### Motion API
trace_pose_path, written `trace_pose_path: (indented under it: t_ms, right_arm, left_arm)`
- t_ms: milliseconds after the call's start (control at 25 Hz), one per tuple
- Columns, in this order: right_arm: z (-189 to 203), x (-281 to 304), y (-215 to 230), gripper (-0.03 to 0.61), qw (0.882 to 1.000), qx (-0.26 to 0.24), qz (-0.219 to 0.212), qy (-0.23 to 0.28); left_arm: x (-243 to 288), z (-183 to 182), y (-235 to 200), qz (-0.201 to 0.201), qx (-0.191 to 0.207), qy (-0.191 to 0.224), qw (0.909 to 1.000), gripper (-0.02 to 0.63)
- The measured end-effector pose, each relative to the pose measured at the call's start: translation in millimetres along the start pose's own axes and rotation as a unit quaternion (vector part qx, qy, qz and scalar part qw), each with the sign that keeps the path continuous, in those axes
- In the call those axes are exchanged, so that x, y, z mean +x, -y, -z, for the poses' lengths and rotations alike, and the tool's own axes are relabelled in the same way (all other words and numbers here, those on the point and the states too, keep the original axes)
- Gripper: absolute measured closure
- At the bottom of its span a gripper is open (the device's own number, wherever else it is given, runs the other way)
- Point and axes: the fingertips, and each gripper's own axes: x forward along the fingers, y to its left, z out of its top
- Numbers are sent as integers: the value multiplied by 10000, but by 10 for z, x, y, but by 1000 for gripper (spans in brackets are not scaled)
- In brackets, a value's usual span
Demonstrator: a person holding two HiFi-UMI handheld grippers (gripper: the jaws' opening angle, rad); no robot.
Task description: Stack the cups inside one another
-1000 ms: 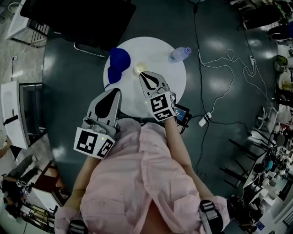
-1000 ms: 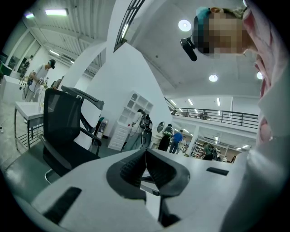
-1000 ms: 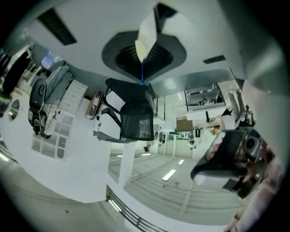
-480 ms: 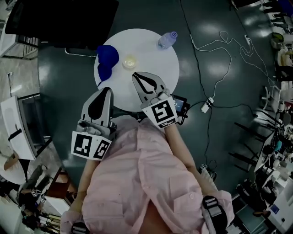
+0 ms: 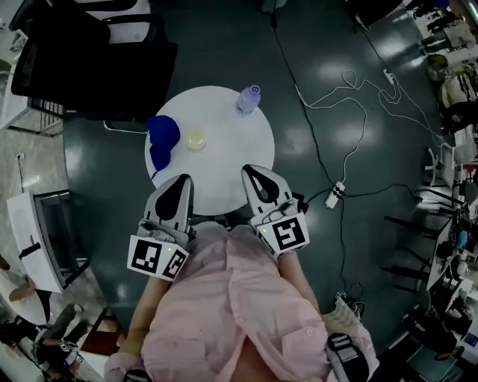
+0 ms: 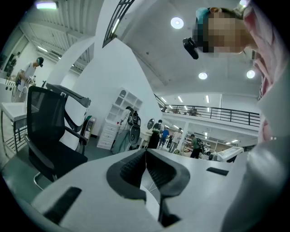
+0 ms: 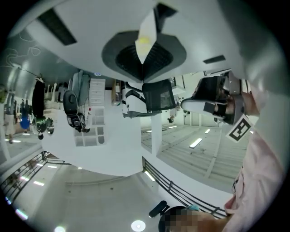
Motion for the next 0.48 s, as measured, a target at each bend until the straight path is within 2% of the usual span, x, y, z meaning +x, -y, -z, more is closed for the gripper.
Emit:
trace_pose_path:
  t_ms: [120, 240, 480]
  right_arm:
    - [-91, -238, 140, 546, 9994, 278, 114, 184]
    - [-111, -416, 197, 545, 9986, 470, 32, 227]
    - [-60, -625, 331, 545, 9992, 263, -251, 147]
  left_arm:
    - [88, 3, 151, 16, -1, 59, 10000, 594]
    - [158, 41, 308, 12, -29, 120, 9999, 594]
    - [263, 114, 589, -169, -114, 292, 9994, 594]
